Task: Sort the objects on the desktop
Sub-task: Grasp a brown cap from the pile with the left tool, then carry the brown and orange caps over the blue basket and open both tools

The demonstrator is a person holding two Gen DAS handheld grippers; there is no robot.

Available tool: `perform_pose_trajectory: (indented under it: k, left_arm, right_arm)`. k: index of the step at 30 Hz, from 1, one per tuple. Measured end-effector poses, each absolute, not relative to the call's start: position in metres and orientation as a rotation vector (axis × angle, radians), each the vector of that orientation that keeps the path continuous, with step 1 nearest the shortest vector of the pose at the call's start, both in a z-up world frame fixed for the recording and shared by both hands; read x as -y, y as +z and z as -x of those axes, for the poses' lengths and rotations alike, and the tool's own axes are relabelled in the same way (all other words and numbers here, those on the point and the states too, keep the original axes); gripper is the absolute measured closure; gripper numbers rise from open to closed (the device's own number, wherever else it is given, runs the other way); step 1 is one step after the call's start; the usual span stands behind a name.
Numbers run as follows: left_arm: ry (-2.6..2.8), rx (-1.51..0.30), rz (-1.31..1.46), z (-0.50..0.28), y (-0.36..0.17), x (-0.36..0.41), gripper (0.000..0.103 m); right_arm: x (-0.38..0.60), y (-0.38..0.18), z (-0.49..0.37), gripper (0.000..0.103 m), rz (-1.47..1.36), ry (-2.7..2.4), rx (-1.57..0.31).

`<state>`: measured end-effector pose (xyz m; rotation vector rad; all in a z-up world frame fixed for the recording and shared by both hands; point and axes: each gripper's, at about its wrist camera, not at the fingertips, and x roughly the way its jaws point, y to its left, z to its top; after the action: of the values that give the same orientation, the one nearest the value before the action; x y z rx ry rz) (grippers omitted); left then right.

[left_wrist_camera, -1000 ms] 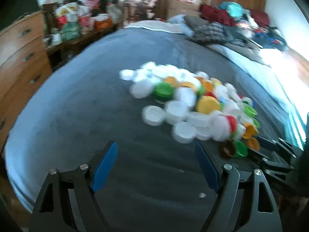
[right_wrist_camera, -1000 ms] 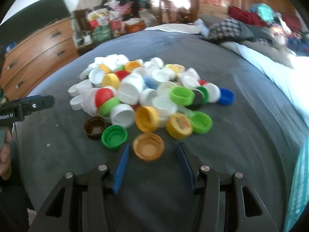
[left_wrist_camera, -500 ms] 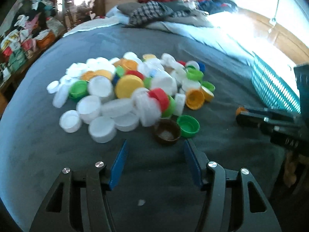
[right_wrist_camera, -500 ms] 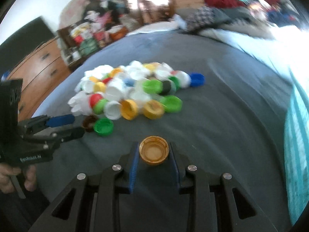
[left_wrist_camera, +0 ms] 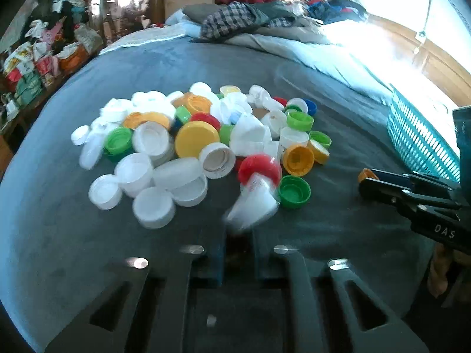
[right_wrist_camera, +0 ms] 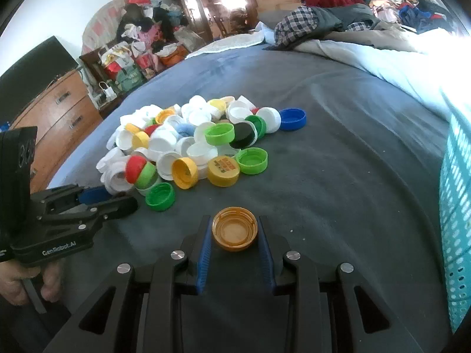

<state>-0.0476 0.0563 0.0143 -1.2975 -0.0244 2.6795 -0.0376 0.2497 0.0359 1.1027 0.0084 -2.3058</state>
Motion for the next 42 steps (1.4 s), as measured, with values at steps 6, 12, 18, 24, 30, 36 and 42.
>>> perform_pose_trajectory:
  k: [6, 12, 18, 24, 30, 36, 42]
  left_arm:
    - [2.701, 0.079, 1.25, 0.026, 0.037, -0.055, 0.092]
    - [2.584, 0.141, 1.423, 0.031, 0.007, -0.05, 0.054]
    - [2.884, 0.248, 1.315, 0.016, 0.031, -0.008, 0.037]
    - [2.826, 0.2, 1.365, 0.013, 0.022, -0.015, 0.037]
    - [2.822, 0.148, 1.404, 0.02, 0.013, -0.022, 0.037]
    - [2.825, 0.084, 1.426, 0.03, 0.001, -0.029, 0.06]
    - [2.832, 0.109, 1.384, 0.021, 0.016, -0.028, 0.079]
  right_arm:
    - [-0.265, 0.072, 0.011, 0.071, -1.013, -2.348, -0.028]
    - [-0.292, 0.087, -0.004, 0.071, -1.005, -2.377, 0.03]
    - [-0.299, 0.085, -0.006, 0.07, -0.987, -2.383, 0.077]
    - [-0.292, 0.079, -0.004, 0.07, -0.996, -2.374, 0.045]
    - [-0.288, 0.074, -0.003, 0.07, -1.012, -2.352, 0.037]
    - [-0.283, 0.071, -0.003, 0.07, -1.027, -2.342, 0.014]
    - [-0.284, 0.081, -0.013, 0.071, -0.95, -2.373, -0.005]
